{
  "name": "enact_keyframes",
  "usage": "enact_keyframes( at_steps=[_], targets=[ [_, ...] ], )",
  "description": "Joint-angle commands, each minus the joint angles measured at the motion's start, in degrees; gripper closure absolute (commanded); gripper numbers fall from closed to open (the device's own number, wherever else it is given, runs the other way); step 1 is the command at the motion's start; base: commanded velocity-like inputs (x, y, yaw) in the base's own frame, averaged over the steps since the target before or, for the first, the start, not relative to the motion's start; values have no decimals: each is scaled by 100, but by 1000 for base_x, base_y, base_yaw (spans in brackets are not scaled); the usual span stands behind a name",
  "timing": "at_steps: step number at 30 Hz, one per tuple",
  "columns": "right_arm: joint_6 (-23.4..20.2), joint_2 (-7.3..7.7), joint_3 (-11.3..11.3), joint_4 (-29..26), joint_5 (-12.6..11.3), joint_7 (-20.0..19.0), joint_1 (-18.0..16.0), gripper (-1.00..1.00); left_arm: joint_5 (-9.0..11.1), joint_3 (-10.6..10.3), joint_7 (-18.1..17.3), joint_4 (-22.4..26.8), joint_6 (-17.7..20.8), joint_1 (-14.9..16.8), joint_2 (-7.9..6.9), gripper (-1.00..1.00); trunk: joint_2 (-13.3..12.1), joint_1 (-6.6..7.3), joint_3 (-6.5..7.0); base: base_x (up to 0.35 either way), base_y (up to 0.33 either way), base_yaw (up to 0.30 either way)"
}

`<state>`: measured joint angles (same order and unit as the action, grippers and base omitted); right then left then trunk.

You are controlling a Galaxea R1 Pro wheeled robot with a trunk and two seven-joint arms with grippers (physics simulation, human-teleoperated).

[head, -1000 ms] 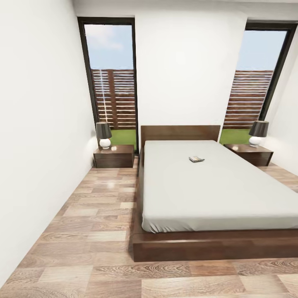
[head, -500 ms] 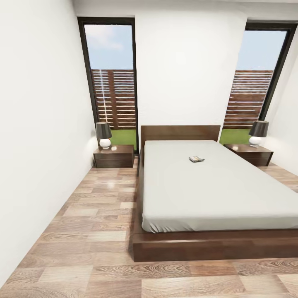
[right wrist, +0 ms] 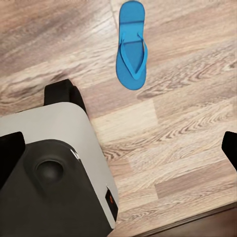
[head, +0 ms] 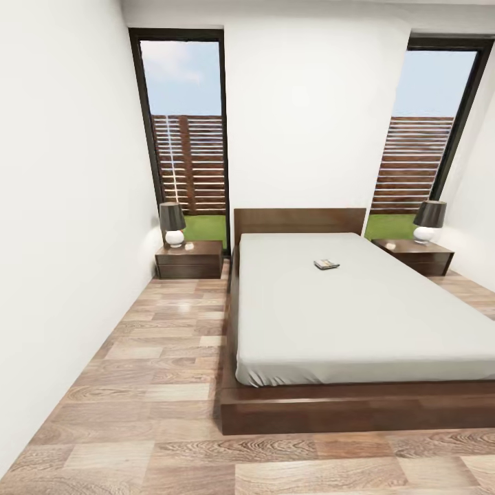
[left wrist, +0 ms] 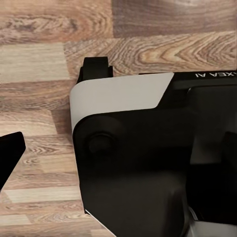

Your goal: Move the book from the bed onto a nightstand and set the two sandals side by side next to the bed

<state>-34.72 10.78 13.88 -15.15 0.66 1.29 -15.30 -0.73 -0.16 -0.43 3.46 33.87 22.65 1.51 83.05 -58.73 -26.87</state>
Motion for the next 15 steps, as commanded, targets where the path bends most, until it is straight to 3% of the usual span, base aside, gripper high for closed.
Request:
enact_keyframes(
  at_steps=[1, 9, 15],
  targets=[
    [-29, -2, 30, -10, 6, 15, -3, -100, -6, -1, -2, 14, 28, 1, 0, -100, 3, 0, -6, 0, 0, 0],
    [-33, 7, 28, -18, 11, 19, -11, -100, 0, -1, 6, 25, 15, 2, -1, -100, 3, 0, -6, 0, 0, 0],
    [-35, 11, 27, -16, 6, 20, -14, -100, 0, -1, 30, 30, 7, 1, 3, -100, 244, -131, -114, 0, 0, 0]
  ],
)
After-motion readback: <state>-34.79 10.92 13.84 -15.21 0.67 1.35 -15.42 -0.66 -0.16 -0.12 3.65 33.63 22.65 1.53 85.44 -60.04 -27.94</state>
